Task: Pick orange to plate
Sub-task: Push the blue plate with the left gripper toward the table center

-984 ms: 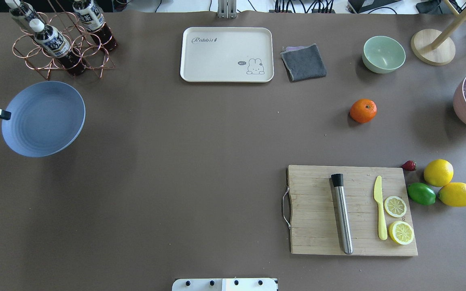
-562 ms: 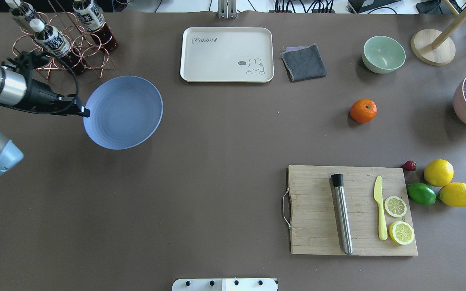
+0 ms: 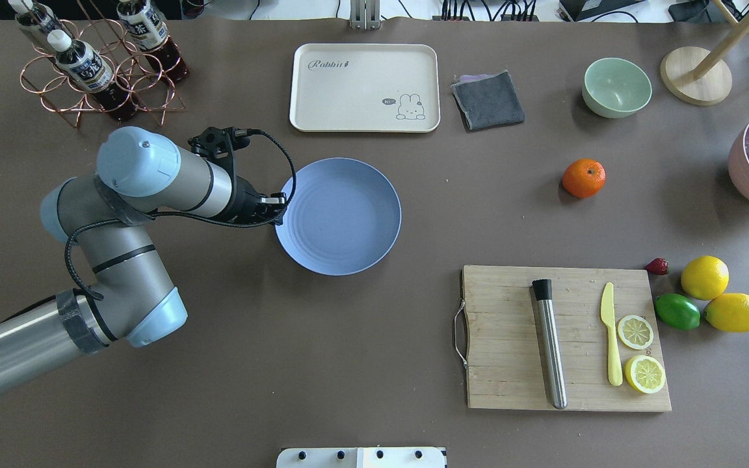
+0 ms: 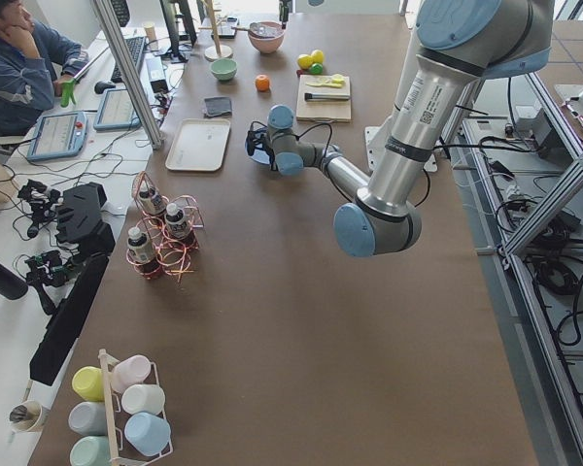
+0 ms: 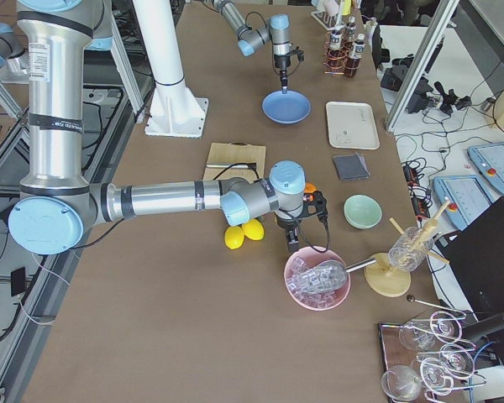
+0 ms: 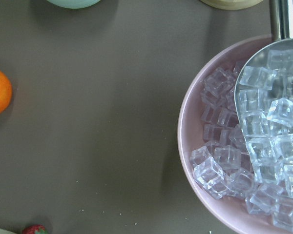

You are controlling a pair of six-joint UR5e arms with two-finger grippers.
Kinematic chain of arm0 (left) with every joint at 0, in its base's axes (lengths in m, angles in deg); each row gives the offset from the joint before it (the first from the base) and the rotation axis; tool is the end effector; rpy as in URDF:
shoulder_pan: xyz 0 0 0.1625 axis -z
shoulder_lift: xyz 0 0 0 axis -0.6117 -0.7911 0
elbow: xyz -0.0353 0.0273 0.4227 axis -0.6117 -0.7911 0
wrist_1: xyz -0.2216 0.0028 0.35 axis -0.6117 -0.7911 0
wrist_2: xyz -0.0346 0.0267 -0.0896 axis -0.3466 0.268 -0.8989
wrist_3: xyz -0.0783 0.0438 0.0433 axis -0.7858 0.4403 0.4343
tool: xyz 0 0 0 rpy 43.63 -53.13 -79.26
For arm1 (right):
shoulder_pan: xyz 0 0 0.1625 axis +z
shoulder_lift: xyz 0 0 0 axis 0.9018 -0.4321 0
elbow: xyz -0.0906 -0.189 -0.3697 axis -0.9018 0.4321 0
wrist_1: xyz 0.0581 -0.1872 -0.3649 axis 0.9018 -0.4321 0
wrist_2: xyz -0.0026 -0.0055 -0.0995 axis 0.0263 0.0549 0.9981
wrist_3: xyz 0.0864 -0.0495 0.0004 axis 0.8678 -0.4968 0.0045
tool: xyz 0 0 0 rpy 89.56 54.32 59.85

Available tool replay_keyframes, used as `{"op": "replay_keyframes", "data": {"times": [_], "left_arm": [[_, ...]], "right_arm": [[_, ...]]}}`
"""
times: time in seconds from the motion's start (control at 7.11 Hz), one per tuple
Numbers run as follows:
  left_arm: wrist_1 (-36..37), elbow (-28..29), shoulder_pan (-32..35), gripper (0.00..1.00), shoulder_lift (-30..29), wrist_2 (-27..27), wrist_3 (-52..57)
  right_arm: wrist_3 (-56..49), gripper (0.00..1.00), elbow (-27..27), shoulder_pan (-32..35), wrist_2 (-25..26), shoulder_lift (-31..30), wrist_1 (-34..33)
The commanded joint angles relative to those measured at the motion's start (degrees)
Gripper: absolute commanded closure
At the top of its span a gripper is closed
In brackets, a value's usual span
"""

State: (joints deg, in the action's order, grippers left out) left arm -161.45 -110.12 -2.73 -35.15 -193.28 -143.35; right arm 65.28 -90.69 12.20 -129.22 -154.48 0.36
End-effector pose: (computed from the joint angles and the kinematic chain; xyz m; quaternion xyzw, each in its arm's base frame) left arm 0.5012 -0.4701 0.3011 0.0665 0.5304 -0.0677 0.8424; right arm -0.0484 -0.4830 0.5816 0.0932 -0.3965 -0.0657 0.9109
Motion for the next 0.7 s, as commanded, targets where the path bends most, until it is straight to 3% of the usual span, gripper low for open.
{"op": "replay_keyframes", "data": {"times": [0.0, 0.14, 0.42, 0.56], "left_arm": [[1.57, 1.15, -2.28, 1.00, -1.63, 3.22, 0.29], [1.57, 1.16, -2.03, 0.03, -1.47, 3.40, 1.95], [1.75, -2.24, 2.69, 0.02, 2.03, -1.04, 7.20], [1.66, -5.75, 9.42, 0.02, 8.14, -8.74, 12.46]], "right_arm": [[0.06, 0.00, -0.06, -0.57, 0.00, 0.07, 0.00], [0.15, 0.00, -0.06, -0.83, 0.00, 0.50, 0.00], [8.54, 0.00, -0.15, -3.01, 0.17, 4.44, -0.09], [15.11, 0.00, -0.41, -5.99, 1.83, 7.86, -0.44]]}}
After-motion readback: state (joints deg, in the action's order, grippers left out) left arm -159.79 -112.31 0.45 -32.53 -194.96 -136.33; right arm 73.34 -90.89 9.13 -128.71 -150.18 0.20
